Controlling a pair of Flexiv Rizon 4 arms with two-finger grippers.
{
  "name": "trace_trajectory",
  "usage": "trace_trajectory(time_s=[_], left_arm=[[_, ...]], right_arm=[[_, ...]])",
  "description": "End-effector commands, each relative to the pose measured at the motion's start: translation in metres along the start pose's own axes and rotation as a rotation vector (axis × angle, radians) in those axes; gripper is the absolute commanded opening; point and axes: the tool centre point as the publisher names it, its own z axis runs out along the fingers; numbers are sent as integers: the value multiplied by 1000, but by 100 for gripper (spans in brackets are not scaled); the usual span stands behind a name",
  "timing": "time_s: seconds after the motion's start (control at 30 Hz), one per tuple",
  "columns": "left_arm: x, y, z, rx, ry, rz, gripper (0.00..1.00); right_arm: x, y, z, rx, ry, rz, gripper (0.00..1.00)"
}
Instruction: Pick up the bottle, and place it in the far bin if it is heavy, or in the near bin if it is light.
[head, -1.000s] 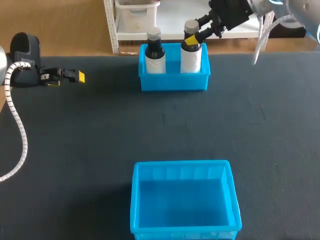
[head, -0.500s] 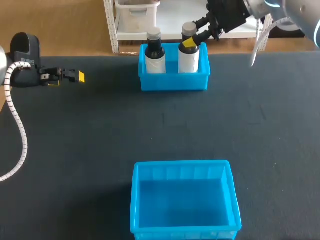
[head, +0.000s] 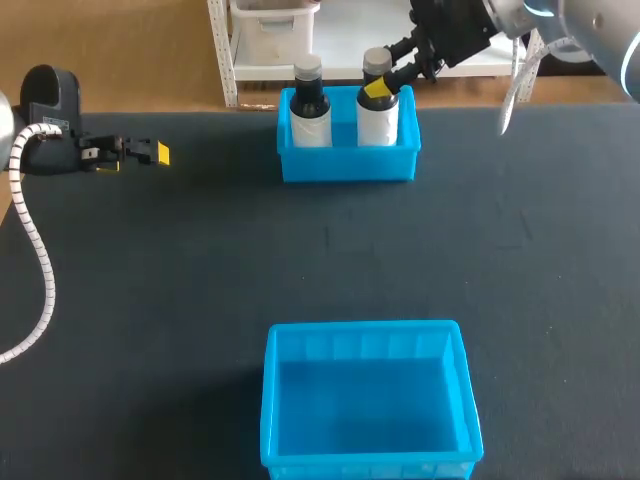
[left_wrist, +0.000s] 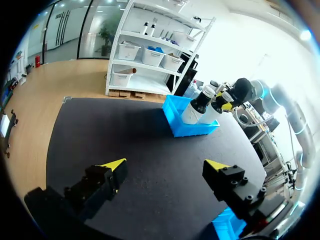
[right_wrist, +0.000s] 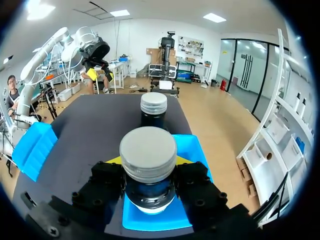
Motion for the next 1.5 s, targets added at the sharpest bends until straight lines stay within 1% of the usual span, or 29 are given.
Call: trace_trajectory(time_s=[0.03,0.1,0.17,0.67,1.13,1.5], left_arm=[[0,0,0,0,0,0,100],[0,0,0,0,0,0,100],[0,0,0,0,0,0,100],[0,0,0,0,0,0,100],[0,0,0,0,0,0,100],[0,0,0,0,0,0,100]], right_arm=[[-2,-10,1,-210,-8,7,0],[-1,-11,1,-211,-12,10,0],[0,-11,1,-219,-33,22,0],[5,-13,2,-231,-12,50,0],[8,-14,2,-264,-48,85,0],[9,-13,4,-285,-44,94,0]])
